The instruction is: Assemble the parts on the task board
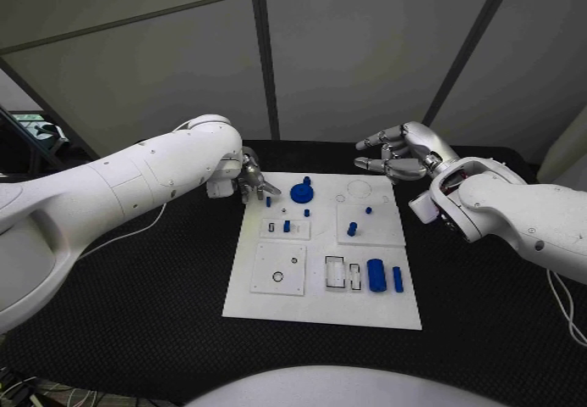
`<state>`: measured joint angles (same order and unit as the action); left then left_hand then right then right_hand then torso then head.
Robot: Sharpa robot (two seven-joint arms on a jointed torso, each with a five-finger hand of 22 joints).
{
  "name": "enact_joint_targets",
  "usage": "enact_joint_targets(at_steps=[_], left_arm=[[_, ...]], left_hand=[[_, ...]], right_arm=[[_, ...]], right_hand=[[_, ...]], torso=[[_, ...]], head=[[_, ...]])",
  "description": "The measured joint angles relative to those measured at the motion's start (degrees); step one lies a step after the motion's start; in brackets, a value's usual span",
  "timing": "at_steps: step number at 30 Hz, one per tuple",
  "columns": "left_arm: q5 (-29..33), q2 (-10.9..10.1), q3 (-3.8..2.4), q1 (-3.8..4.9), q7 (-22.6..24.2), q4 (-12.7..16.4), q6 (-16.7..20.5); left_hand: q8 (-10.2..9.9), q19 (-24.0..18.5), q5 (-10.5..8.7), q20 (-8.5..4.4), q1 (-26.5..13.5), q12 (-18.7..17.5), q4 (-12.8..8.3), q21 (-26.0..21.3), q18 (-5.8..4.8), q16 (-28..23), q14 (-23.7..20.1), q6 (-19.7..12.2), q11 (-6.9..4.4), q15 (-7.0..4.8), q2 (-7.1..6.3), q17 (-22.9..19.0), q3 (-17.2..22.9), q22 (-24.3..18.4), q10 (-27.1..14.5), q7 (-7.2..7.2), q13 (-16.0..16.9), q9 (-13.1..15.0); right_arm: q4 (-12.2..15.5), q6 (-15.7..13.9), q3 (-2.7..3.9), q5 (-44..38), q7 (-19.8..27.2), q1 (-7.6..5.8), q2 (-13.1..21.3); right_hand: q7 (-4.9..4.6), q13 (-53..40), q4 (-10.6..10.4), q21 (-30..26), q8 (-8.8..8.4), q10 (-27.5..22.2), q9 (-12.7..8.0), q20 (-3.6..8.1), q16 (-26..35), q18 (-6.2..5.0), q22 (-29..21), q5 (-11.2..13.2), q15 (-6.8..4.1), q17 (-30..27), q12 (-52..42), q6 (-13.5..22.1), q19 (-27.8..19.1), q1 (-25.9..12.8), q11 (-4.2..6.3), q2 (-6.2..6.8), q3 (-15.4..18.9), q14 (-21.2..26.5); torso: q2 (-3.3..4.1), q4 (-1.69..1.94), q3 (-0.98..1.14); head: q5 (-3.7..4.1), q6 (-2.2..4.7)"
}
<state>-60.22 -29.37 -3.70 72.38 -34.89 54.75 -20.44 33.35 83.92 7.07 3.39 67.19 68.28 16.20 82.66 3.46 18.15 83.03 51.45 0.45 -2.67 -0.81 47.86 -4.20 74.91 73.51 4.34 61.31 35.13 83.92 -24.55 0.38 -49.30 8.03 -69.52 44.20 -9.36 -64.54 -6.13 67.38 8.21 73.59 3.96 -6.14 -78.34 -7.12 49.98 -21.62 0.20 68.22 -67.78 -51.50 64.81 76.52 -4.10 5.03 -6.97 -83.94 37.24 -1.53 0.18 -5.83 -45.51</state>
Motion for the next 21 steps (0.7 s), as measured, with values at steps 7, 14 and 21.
enact_joint_targets(at_steps=[7, 14, 21], left_arm=[[-0.01, 0.12, 0.02, -0.01, 0.1, -0.19, -0.89], [-0.02, 0.12, 0.03, -0.02, 0.31, -0.25, -1.7], [-0.02, 0.23, 0.04, -0.02, 0.56, -0.44, -2.28]], left_hand=[[0.43, 0.0, 0.0, 0.0, 0.73, 0.0, -0.16, 0.0, 0.0, 0.0, 0.0, -0.18, -0.21, 0.0, 0.73, 0.0, -0.16, 0.0, -0.21, -0.15, -0.1, 0.29], [0.67, 0.0, 0.0, 0.0, 1.61, -0.28, -0.48, 0.0, 0.0, 0.0, 0.0, -0.38, -0.21, 0.0, 1.59, 0.0, -0.15, 0.0, -0.21, 0.06, -0.25, 0.53], [1.09, 0.0, 0.0, 0.0, 3.25, -0.28, -1.36, 0.0, 0.0, 0.0, 0.0, -0.59, 0.0, 0.0, 2.62, 0.05, 0.41, 0.0, -0.42, -0.15, -0.3, 0.9]], right_arm=[[-0.06, 0.01, 0.0, 0.0, 0.0, 0.0, -0.15], [-0.13, 0.05, 0.0, 0.0, -0.01, 0.0, -0.21], [-0.13, 0.12, 0.0, 0.0, -0.01, 0.0, -0.23]], right_hand=[[0.0, 0.0, 0.0, 0.0, 0.0, 0.0, 0.0, 0.0, 0.0, 0.0, 0.0, 0.0, 0.0, 0.11, 0.0, 0.0, 0.0, 0.0, 0.0, 0.0, 0.0, 0.0], [0.0, -0.05, -0.02, 0.0, 0.0, 0.0, 0.0, 0.0, 0.0, 0.0, 0.0, 0.0, 0.0, 0.16, 0.0, 0.0, 0.0, 0.0, 0.0, 0.0, -0.02, 0.0], [0.0, -0.26, -0.16, 0.0, 0.0, 0.0, 0.0, 0.0, 0.0, 0.0, 0.1, 0.0, 0.0, 0.38, 0.0, 0.0, 0.0, -0.23, 0.0, -0.23, -0.16, 0.0]], torso=[[-0.03, 0.0, 0.01], [-0.08, 0.0, 0.03], [-0.08, 0.0, 0.03]], head=[[0.08, 0.02], [0.12, 0.03], [0.12, 0.05]])
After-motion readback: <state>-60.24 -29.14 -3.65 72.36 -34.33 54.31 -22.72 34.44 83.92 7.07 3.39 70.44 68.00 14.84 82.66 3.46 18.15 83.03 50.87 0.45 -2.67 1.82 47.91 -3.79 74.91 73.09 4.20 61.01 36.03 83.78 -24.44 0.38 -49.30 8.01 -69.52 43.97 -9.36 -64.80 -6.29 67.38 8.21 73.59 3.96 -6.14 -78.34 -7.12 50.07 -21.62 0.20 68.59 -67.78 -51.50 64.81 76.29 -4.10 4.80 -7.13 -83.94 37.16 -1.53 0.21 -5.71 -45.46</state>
